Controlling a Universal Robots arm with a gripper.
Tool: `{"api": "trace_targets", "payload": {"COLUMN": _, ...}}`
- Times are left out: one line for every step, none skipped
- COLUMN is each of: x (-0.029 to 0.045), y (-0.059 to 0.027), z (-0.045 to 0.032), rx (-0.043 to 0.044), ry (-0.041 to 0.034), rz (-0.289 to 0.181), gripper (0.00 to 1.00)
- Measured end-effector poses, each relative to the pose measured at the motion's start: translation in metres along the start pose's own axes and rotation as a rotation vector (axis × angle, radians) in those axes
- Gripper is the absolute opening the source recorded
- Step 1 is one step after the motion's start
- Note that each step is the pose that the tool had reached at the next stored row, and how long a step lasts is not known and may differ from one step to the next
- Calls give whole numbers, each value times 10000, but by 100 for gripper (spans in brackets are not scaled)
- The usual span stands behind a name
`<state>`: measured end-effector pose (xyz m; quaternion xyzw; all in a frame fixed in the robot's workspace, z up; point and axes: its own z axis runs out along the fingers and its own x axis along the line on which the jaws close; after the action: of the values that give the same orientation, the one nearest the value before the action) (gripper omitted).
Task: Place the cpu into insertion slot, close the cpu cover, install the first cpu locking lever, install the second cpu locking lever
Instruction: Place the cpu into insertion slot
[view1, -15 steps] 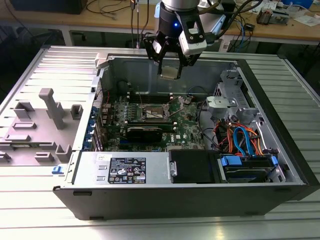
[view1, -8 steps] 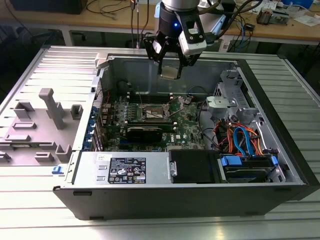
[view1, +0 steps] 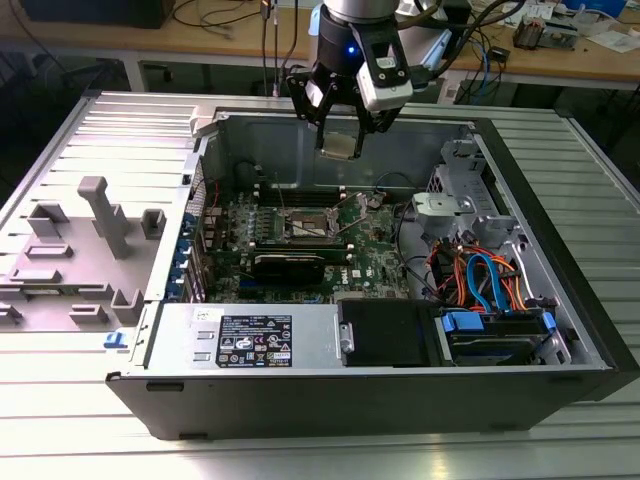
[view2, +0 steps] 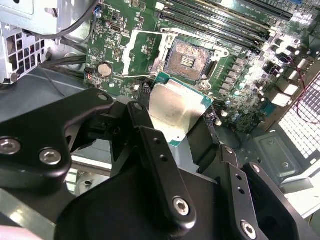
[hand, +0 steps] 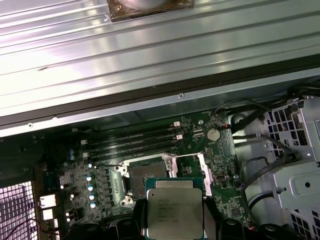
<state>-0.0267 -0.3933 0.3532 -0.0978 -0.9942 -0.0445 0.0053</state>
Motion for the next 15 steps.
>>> {"api": "trace_targets", "payload": {"x": 0, "y": 0, "z": 1, "rx": 0, "ry": -2, "rz": 11, "gripper": 55}}
{"api": "trace_targets", "payload": {"x": 0, "y": 0, "z": 1, "rx": -1, "ry": -2, "rz": 19, "gripper": 55}}
{"api": "trace_targets", "payload": {"x": 0, "y": 0, "z": 2, "rx": 0, "ry": -3, "rz": 35, "gripper": 55}}
{"api": "trace_targets", "payload": {"x": 0, "y": 0, "z": 3, "rx": -1, "ry": -4, "rz": 44, "gripper": 55}}
{"api": "trace_targets", "payload": {"x": 0, "y": 0, "z": 4, "rx": -2, "ry": -5, "rz": 56, "gripper": 55}}
{"api": "trace_targets", "payload": {"x": 0, "y": -1, "z": 4, "rx": -2, "ry": -6, "rz": 70, "gripper": 55}}
{"api": "trace_targets", "payload": {"x": 0, "y": -1, "z": 5, "rx": -2, "ry": -9, "rz": 99, "gripper": 55}}
{"api": "trace_targets", "payload": {"x": 0, "y": -1, "z": 6, "rx": -3, "ry": -13, "rz": 149, "gripper": 55}}
{"api": "trace_targets", "payload": {"x": 0, "y": -1, "z": 7, "rx": -3, "ry": -17, "rz": 192, "gripper": 55}}
{"api": "trace_targets", "payload": {"x": 0, "y": -1, "z": 8, "rx": -4, "ry": -24, "rz": 268, "gripper": 55}}
{"api": "trace_targets", "payload": {"x": 0, "y": -1, "z": 10, "rx": -5, "ry": -32, "rz": 359, "gripper": 55}}
{"api": "trace_targets", "payload": {"x": 0, "y": -1, "z": 11, "rx": -7, "ry": -44, "rz": 491, "gripper": 55}}
{"api": "trace_targets", "payload": {"x": 0, "y": -2, "z": 13, "rx": -9, "ry": -55, "rz": 616, "gripper": 55}}
{"api": "trace_targets", "payload": {"x": -1, "y": -2, "z": 15, "rx": -11, "ry": -68, "rz": 764, "gripper": 55}}
{"api": "trace_targets", "payload": {"x": -1, "y": -2, "z": 17, "rx": -12, "ry": -79, "rz": 882, "gripper": 55}}
